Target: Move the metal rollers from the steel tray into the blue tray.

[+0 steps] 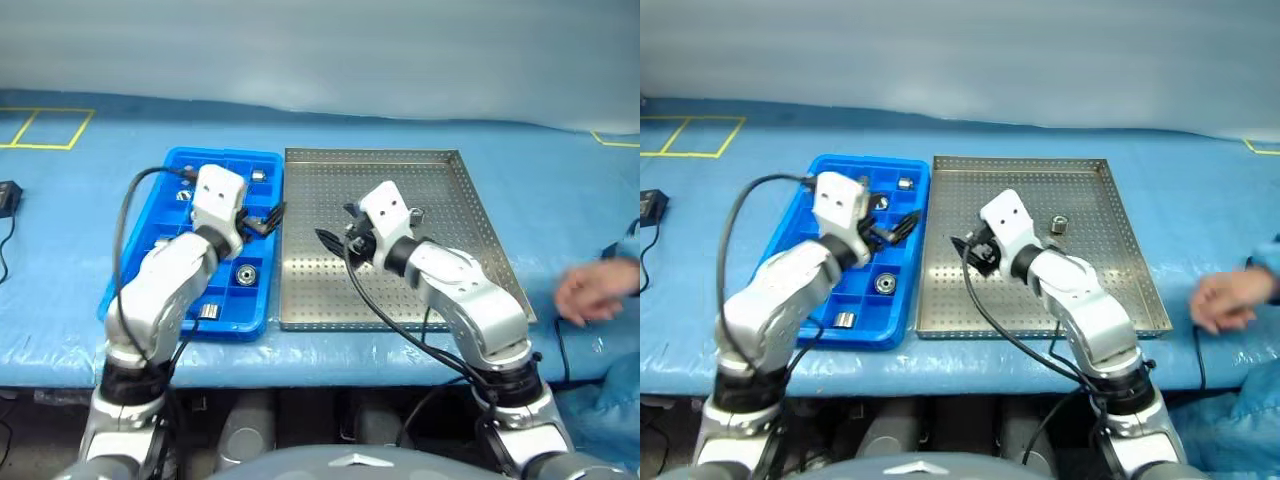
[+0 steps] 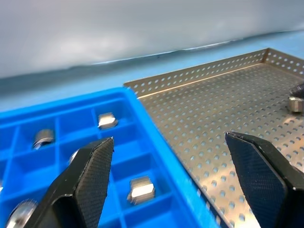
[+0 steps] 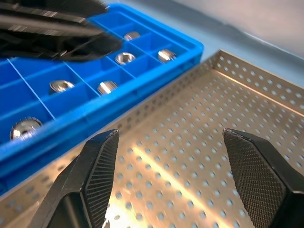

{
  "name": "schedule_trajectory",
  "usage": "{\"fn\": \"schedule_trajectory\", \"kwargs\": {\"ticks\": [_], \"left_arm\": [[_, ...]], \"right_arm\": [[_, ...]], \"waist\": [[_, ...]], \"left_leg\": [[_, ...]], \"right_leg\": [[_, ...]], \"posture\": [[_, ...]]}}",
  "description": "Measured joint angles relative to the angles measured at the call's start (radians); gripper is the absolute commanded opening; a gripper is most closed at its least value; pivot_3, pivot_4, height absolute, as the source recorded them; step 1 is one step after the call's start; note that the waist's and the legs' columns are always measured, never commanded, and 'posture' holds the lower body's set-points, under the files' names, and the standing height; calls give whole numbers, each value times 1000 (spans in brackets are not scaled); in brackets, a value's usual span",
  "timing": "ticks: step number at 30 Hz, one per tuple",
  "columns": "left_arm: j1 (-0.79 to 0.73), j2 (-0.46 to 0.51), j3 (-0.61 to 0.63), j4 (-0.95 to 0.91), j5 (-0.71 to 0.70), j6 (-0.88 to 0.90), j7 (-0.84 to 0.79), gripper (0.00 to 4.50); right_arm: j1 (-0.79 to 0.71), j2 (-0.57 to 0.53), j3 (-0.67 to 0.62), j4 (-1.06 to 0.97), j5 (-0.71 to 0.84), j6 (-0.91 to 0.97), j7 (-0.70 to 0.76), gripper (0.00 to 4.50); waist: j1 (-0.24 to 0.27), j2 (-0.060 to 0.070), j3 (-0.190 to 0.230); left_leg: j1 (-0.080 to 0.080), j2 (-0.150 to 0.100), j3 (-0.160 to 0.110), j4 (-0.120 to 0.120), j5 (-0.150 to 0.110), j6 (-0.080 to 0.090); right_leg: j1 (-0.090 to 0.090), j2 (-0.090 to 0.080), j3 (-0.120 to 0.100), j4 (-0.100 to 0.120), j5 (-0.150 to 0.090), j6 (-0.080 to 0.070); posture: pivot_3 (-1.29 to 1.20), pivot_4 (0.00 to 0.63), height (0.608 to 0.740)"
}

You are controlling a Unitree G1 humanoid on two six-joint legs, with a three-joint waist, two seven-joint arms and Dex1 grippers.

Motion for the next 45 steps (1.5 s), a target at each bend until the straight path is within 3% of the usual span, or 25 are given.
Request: {"fn": "schedule_trajectory", "kwargs": {"ticks": [7,9,13,21,30,35,41,45], "left_arm": [[-281,-140,-84,501,64,-170,-89,4111],[-315,-162,-87,588,73,-213,-109,4465],[-428,-222,-115,867,128,-327,-157,4484],[-497,-292,-115,1148,191,-445,-195,4484],[-492,-279,-129,1147,225,-464,-304,4484],[-395,-215,-171,974,224,-396,-426,4484],[-215,-84,-227,634,216,-250,-534,4484],[-162,-61,-249,579,225,-204,-528,4484]], "right_arm": [[141,-11,38,-144,-20,5,-55,3680],[152,-8,45,-163,-24,15,-71,3728],[199,-13,55,-203,-50,37,-115,3728],[247,-13,42,-247,-79,70,-165,3728],[253,-12,36,-261,-84,84,-179,3728],[251,-13,37,-262,-84,86,-178,3728],[248,-14,39,-262,-84,88,-175,3728],[243,-14,46,-258,-84,88,-170,3728]], "waist": [[-87,0,0],[-110,0,0],[-139,0,0],[-217,0,0],[-282,0,0],[-311,0,0],[-316,1,0],[-306,1,0]], "left_leg": [[0,-1,1,2,-1,2],[0,0,2,2,-1,2],[0,-1,2,4,-1,2],[1,-1,2,4,-2,4],[2,-2,4,4,-2,4],[4,-1,5,3,-2,4],[5,1,6,3,-2,4],[5,1,5,4,-2,4]], "right_leg": [[0,0,2,0,1,5],[0,0,3,0,1,5],[0,0,4,1,2,6],[-1,0,10,1,4,9],[-1,0,13,1,5,12],[-1,0,15,2,5,12],[-1,0,16,3,5,12],[0,-1,16,3,5,13]], "posture": [[-188,150,740],[-225,150,740],[-292,150,740],[-337,150,740],[-319,150,740],[-313,150,740],[-283,150,740],[-270,150,740]]}}
